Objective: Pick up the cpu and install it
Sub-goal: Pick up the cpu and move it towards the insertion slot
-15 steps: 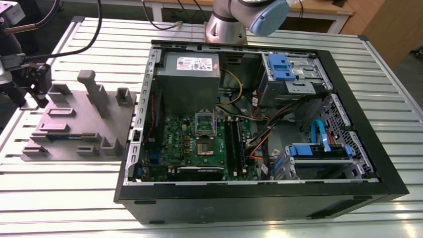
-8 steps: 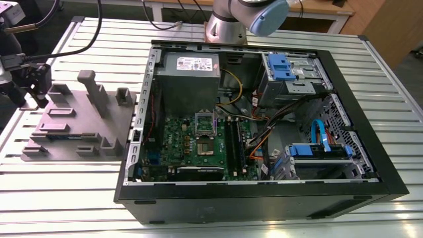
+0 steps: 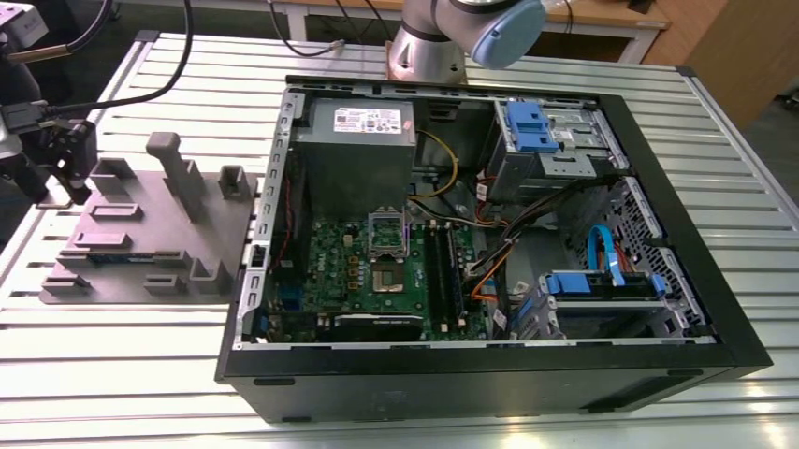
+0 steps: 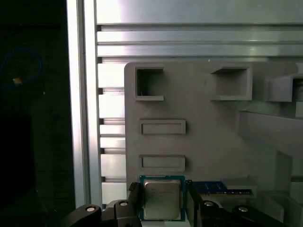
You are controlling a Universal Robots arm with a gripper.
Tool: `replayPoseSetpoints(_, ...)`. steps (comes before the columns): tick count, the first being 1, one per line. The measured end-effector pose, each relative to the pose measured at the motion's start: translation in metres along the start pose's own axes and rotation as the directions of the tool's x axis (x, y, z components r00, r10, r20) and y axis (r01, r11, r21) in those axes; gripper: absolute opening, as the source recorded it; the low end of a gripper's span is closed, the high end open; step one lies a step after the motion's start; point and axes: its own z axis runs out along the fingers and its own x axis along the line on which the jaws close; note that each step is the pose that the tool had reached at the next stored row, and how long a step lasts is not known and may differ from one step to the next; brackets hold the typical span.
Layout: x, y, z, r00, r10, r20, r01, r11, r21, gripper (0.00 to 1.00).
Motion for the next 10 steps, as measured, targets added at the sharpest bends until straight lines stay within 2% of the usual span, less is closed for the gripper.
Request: replayPoseSetpoints(10,0.0,0.0,0.0,1.0,0.0,0.0003,0.0,0.9999,0.0137,0.47)
